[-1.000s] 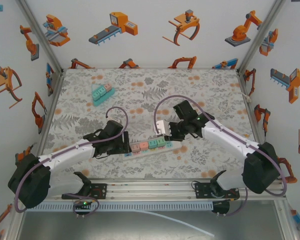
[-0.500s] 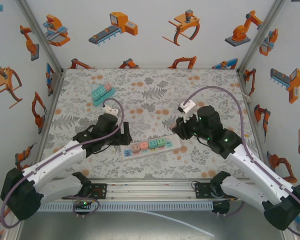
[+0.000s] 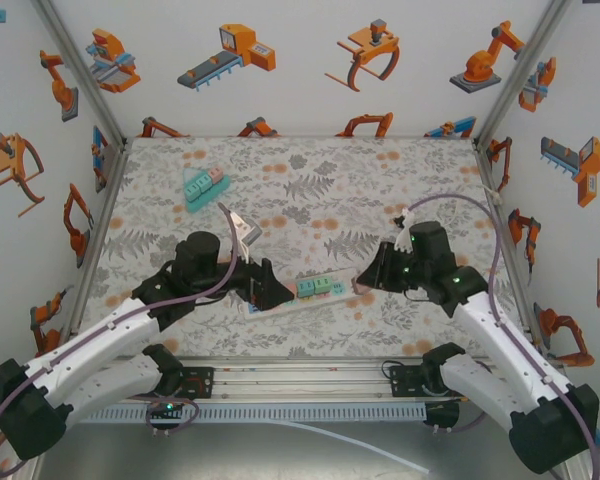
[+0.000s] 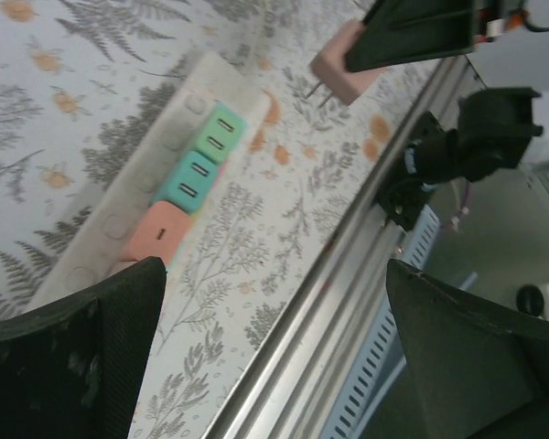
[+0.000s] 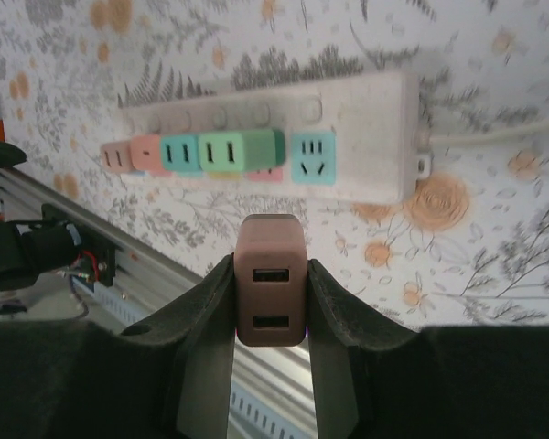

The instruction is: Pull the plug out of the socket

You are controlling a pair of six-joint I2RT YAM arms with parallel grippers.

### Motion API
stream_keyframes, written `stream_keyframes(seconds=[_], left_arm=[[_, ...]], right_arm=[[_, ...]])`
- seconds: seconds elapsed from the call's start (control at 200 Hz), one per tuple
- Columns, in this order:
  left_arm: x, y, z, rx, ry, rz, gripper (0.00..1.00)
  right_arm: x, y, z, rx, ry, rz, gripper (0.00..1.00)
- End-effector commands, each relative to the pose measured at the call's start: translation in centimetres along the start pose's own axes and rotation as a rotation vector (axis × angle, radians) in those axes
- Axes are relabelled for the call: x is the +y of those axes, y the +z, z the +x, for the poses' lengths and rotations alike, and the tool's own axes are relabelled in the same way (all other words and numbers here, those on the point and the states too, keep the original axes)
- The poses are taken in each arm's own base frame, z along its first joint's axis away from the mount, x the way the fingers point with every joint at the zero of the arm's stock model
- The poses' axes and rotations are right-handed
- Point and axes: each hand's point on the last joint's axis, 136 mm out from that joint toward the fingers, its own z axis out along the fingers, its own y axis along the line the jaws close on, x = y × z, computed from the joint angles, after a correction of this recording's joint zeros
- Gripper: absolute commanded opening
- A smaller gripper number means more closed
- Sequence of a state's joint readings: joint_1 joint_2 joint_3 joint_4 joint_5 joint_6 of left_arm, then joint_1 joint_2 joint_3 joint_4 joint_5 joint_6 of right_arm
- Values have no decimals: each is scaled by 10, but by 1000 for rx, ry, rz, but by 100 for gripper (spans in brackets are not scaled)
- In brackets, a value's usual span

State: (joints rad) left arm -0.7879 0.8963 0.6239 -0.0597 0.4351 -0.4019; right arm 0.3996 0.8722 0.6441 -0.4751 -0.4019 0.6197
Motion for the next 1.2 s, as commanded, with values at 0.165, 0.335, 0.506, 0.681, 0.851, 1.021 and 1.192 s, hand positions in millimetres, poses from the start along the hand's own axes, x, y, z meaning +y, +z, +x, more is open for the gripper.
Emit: stream_keyframes(seconds=[0.165, 0.335, 0.506, 0.681, 0.851, 1.021, 1.192], left_arm=[[-16, 3, 8, 23, 41, 98, 99], [-10, 5, 12, 36, 35, 69, 99], [0, 3, 13, 21, 39, 14, 98], [5, 0, 13, 5, 38, -20, 98], [9, -2, 12, -6, 35, -47, 98], [17, -5, 11, -16, 34, -96, 98], [27, -8, 13, -20, 24, -155, 98]], right_arm=[[-15, 33, 30, 22, 201, -125, 0], [-40, 46, 43, 14, 221, -63, 2], [-53, 56, 52, -6, 259, -69, 5], [-65, 58, 61, 5, 267, -27, 17], [-77, 57, 70, 26, 269, 35, 34], [-81, 52, 72, 39, 244, 81, 39], [-84, 44, 70, 34, 217, 124, 47]])
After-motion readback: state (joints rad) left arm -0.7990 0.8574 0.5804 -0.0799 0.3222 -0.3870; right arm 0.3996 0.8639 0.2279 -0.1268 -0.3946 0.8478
